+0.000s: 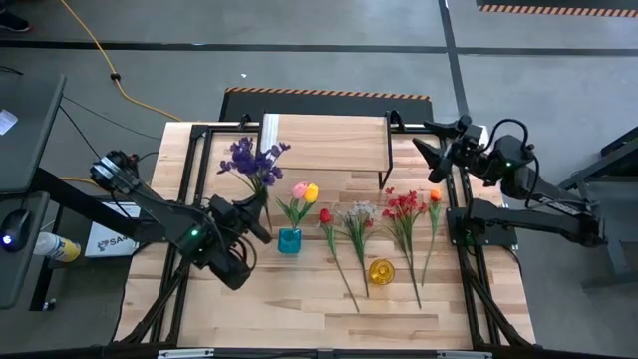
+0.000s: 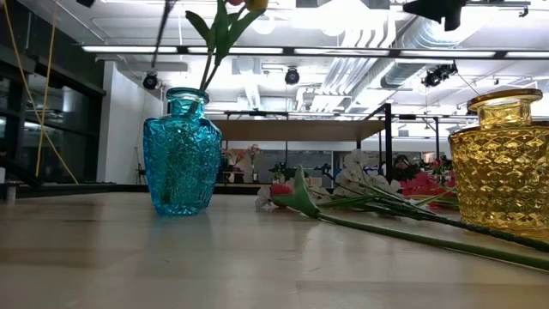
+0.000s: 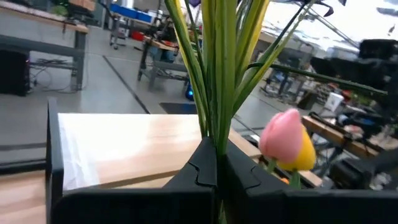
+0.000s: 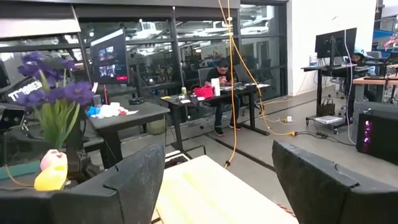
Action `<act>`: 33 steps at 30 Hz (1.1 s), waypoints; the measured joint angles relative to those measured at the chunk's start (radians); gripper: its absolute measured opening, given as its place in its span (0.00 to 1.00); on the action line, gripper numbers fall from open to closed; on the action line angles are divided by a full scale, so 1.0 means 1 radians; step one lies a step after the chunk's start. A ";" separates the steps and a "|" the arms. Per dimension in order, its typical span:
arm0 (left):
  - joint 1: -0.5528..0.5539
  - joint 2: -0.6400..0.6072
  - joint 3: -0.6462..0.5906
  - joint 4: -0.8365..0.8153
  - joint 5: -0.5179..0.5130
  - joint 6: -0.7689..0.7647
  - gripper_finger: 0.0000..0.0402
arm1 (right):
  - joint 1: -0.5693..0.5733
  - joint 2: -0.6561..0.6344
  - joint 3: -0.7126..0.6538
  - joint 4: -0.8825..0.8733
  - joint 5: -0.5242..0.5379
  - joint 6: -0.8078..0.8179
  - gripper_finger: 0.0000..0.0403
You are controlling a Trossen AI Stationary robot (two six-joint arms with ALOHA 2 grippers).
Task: Pick and place flowers into a vace then onto a shelf
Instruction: Put the purple flowers into the blue vase
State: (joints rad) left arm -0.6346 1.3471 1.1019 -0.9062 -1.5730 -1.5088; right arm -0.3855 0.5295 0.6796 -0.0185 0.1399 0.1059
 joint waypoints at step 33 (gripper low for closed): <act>0.065 0.147 0.001 0.070 0.003 -0.149 0.08 | 0.000 -0.001 0.000 -0.002 -0.001 -0.043 0.71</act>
State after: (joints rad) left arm -0.5694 1.4946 1.1024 -0.8365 -1.5696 -1.6573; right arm -0.3855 0.5289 0.6799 -0.0208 0.1390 0.0628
